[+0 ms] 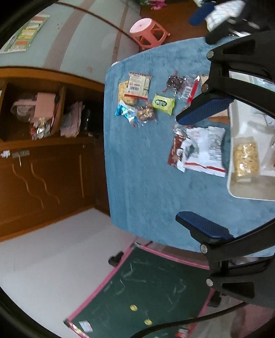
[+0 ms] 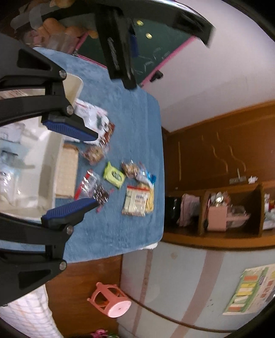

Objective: Organize snacks
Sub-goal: 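Grasp the white printed bag with the left tool while the right tool grasps the red-zip bag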

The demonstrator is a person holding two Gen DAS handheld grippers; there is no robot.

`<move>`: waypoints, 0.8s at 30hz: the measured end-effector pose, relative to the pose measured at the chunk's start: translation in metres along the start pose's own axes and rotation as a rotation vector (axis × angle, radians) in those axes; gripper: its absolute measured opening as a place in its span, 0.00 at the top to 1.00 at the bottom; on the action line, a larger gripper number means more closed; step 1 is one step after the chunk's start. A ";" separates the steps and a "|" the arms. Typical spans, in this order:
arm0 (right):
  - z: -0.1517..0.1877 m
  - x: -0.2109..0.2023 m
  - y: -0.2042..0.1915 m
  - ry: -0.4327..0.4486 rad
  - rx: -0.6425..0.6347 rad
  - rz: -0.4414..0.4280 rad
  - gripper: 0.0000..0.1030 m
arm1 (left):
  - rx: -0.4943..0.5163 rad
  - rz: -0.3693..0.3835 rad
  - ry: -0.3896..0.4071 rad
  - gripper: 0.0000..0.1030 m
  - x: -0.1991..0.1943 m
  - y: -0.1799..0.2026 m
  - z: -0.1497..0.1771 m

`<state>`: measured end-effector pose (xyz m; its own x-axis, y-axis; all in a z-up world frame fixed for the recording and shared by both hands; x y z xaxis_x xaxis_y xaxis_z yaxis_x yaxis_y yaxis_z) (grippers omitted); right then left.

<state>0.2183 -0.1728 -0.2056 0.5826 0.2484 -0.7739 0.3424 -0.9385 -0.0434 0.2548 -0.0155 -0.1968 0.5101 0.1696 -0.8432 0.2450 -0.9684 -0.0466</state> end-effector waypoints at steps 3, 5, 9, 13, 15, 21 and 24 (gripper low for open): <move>-0.006 0.015 0.028 -0.038 0.042 0.029 0.45 | 0.050 0.008 -0.008 0.20 0.014 0.003 -0.007; -0.009 0.026 0.047 -0.071 0.071 0.043 0.45 | 0.078 0.010 -0.011 0.20 0.024 0.002 -0.011; -0.008 0.049 0.069 -0.140 0.131 0.011 0.45 | 0.128 0.008 -0.094 0.20 0.057 -0.009 -0.006; 0.003 0.076 0.077 -0.213 0.166 -0.014 0.45 | 0.151 0.005 -0.198 0.20 0.089 -0.025 0.012; 0.010 0.088 0.077 -0.247 0.171 -0.019 0.45 | 0.169 0.033 -0.261 0.20 0.100 -0.027 0.027; 0.032 0.127 0.080 -0.353 0.164 -0.039 0.45 | 0.193 0.140 -0.409 0.20 0.118 -0.017 0.073; 0.045 0.142 0.084 -0.408 0.167 -0.043 0.45 | 0.188 0.172 -0.455 0.20 0.126 -0.006 0.088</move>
Point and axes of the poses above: each gripper's, at about its wrist camera, not at the fingertips, and x roughly the way its jaws point, y to its right, z to its underside, the point moved 10 cm from there along x, roughly the way its jaws point, and after that the axes turned 8 degrees about -x, right-handed, at the moved point
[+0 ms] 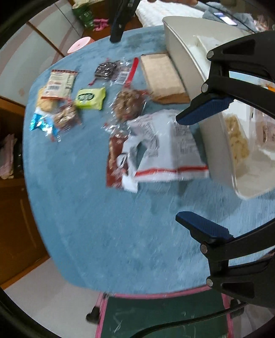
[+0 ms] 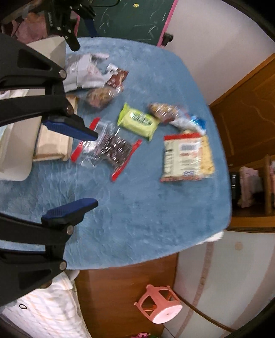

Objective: Organize snacks
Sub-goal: 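Grasp the white printed bag with the left tool while the right tool grasps the red-zip bag, then lower both held bags into the white tray and open both tools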

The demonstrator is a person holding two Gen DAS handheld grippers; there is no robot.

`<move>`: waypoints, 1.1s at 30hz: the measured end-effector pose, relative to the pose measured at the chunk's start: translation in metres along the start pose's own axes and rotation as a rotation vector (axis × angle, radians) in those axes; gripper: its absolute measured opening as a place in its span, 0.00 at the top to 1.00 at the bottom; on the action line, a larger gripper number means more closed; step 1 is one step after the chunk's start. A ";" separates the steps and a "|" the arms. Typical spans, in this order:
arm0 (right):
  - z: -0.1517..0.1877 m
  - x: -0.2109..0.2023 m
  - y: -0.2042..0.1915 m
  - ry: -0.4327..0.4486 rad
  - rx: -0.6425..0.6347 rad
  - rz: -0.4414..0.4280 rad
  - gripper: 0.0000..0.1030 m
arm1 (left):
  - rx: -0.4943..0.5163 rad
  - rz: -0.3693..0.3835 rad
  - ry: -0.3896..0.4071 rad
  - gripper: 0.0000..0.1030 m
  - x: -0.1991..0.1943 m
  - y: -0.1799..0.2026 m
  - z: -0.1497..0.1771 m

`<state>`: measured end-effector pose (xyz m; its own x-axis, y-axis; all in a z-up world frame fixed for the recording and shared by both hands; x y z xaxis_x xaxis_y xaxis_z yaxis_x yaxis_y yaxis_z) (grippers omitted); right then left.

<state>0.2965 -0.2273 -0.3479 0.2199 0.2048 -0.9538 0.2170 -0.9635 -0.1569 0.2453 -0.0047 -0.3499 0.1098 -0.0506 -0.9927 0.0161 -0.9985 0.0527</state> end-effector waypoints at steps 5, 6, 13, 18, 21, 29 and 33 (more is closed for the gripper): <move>0.006 0.031 0.005 -0.072 0.034 -0.028 0.45 | -0.023 0.032 -0.050 0.20 0.019 0.009 0.004; 0.005 0.036 0.005 -0.079 0.041 -0.038 0.45 | -0.032 0.041 -0.061 0.20 0.023 0.010 0.004; -0.006 0.056 -0.010 -0.119 -0.007 -0.041 0.45 | -0.092 0.087 -0.121 0.20 0.043 0.015 0.008; -0.017 0.065 -0.019 -0.149 -0.040 -0.047 0.45 | -0.085 0.067 -0.129 0.17 0.053 0.027 0.006; -0.023 0.073 -0.022 -0.174 -0.019 -0.066 0.44 | -0.093 0.062 -0.135 0.15 0.057 0.033 0.002; -0.033 0.089 -0.044 -0.218 -0.097 0.084 0.30 | -0.162 0.018 -0.196 0.08 0.086 0.041 -0.004; -0.035 0.094 -0.057 -0.214 -0.126 0.108 0.32 | -0.173 -0.007 -0.195 0.08 0.092 0.046 -0.005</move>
Point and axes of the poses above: each gripper's, at about its wrist camera, not at the fingertips, and x roughly the way its jaws point, y to its right, z to its underside, the point moved 10 cm from there along x, roughly the way its jaws point, and after that the axes turned 8 degrees about -x, right-handed, at the moved point
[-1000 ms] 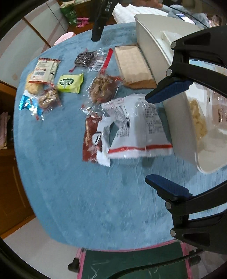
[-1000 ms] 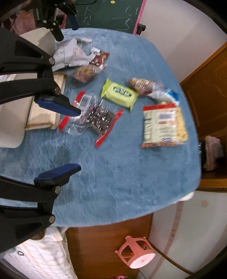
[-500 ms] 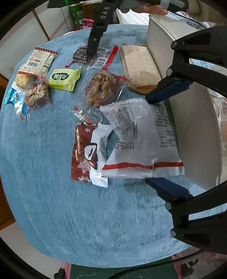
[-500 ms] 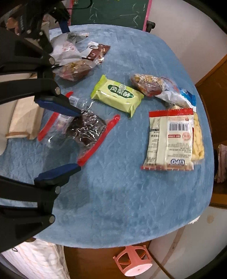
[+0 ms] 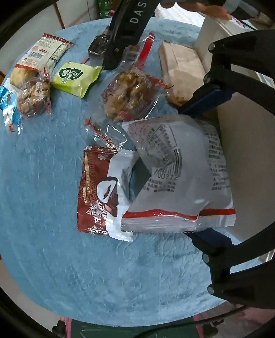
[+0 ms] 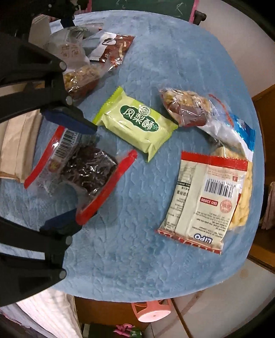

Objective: Organize snacks
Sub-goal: 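Lower both held bags into the white tray and open both tools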

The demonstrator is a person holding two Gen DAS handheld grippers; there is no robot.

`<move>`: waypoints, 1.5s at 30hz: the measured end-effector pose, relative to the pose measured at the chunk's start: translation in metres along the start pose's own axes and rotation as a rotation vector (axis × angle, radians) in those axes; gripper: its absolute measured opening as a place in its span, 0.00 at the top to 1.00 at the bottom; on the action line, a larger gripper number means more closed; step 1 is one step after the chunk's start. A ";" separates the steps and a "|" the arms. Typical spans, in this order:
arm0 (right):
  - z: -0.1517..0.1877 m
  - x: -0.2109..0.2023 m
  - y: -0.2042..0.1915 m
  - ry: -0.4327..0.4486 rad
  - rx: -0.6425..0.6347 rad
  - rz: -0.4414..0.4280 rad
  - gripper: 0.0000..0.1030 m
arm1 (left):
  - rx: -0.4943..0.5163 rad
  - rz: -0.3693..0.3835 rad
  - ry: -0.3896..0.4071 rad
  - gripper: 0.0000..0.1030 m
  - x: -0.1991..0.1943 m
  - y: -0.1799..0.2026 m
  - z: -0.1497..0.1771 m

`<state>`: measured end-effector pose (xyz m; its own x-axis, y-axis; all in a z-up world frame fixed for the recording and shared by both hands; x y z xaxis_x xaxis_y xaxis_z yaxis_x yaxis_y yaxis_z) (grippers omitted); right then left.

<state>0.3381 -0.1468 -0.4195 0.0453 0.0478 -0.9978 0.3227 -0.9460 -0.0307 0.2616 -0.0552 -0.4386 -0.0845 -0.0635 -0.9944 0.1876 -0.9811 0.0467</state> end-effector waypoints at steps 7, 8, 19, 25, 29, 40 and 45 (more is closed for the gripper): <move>0.003 -0.008 0.006 0.046 0.018 -0.024 0.58 | -0.030 0.070 0.012 0.36 -0.007 -0.002 0.007; 0.005 -0.010 0.007 0.053 0.031 -0.042 0.58 | -0.021 0.058 0.033 0.37 -0.011 -0.003 0.007; 0.033 -0.105 0.033 0.310 0.146 -0.126 0.58 | -0.054 0.093 0.318 0.37 -0.113 -0.032 0.028; 0.057 -0.183 0.019 0.478 0.168 -0.180 0.58 | -0.057 0.136 0.473 0.36 -0.192 -0.044 0.053; 0.084 -0.219 0.000 0.518 0.113 -0.195 0.58 | 0.000 0.099 0.535 0.35 -0.220 -0.045 0.086; 0.186 -0.194 -0.069 0.366 -0.062 -0.171 0.57 | 0.096 0.031 0.420 0.34 -0.169 -0.034 0.190; 0.211 -0.169 -0.084 0.274 -0.094 -0.171 0.56 | 0.094 0.019 0.378 0.19 -0.149 -0.036 0.208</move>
Point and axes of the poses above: each gripper's, at about its wrist camera, not at the fingertips, and x roughly the way its jaws point, y to its right, z to its underside, the point moved 10 cm from there along x, roughly the way its jaws point, and after that the axes turned 8 degrees about -x, right-handed, at the moved point
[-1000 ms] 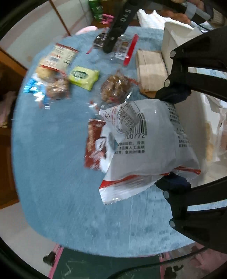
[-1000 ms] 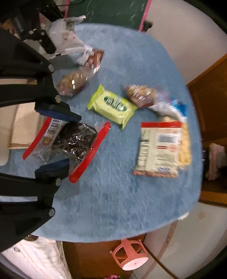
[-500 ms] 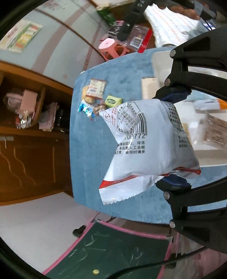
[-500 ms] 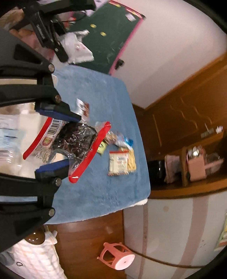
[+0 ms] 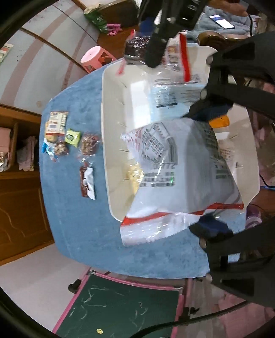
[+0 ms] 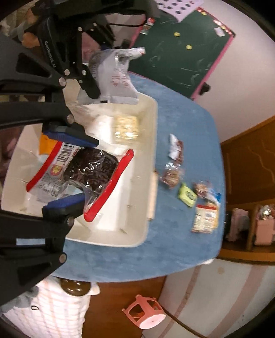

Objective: Organize snacks
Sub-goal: 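Lower both held bags into the white tray and open both tools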

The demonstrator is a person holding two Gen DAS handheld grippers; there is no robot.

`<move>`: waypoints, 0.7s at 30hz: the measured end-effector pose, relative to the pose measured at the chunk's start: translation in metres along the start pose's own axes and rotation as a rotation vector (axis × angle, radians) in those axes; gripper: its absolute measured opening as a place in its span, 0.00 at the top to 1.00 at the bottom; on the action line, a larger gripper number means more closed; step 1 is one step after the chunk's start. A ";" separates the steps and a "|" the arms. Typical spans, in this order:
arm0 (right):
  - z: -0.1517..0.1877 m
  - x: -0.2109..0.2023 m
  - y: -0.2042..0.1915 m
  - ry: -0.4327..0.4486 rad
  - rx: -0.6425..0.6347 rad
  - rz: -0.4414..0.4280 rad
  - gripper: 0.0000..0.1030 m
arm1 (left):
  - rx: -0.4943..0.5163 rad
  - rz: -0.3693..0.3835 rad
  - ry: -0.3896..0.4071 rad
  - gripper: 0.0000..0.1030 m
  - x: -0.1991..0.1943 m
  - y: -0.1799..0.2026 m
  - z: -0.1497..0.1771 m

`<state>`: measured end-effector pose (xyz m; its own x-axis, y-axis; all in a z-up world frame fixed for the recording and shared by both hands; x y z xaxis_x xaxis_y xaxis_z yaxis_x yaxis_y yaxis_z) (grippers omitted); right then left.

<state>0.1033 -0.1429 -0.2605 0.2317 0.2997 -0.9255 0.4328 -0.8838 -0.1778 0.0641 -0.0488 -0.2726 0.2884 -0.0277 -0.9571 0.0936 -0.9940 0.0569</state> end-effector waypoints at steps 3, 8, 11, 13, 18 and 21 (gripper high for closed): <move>0.008 0.001 -0.008 -0.019 -0.028 0.014 0.54 | -0.007 0.016 -0.018 0.14 0.002 0.005 0.006; 0.013 -0.001 -0.016 -0.023 -0.047 0.011 0.27 | -0.033 -0.007 -0.053 0.08 0.009 0.002 0.013; 0.017 -0.004 -0.017 -0.016 -0.038 0.000 0.27 | -0.040 -0.018 -0.057 0.08 0.008 0.001 0.018; 0.018 -0.005 -0.018 -0.016 -0.034 -0.003 0.27 | -0.046 -0.012 -0.052 0.08 0.006 0.001 0.021; 0.023 -0.007 -0.020 -0.018 -0.041 -0.003 0.27 | -0.047 -0.012 -0.037 0.08 0.001 0.003 0.025; 0.027 -0.007 -0.022 -0.018 -0.050 0.001 0.27 | -0.044 -0.011 -0.032 0.08 -0.001 0.005 0.027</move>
<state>0.0686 -0.1355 -0.2589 0.2160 0.2921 -0.9317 0.4754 -0.8649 -0.1609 0.0384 -0.0569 -0.2794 0.2562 -0.0205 -0.9664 0.1386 -0.9887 0.0577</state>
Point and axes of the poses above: each gripper's, at about its wrist camera, not at the fingertips, and x roughly the way its jaws point, y to its right, z to its underside, the point moved 10 cm from there along x, roughly the way its jaws point, and after that the axes turned 8 degrees about -x, right-handed, at the moved point
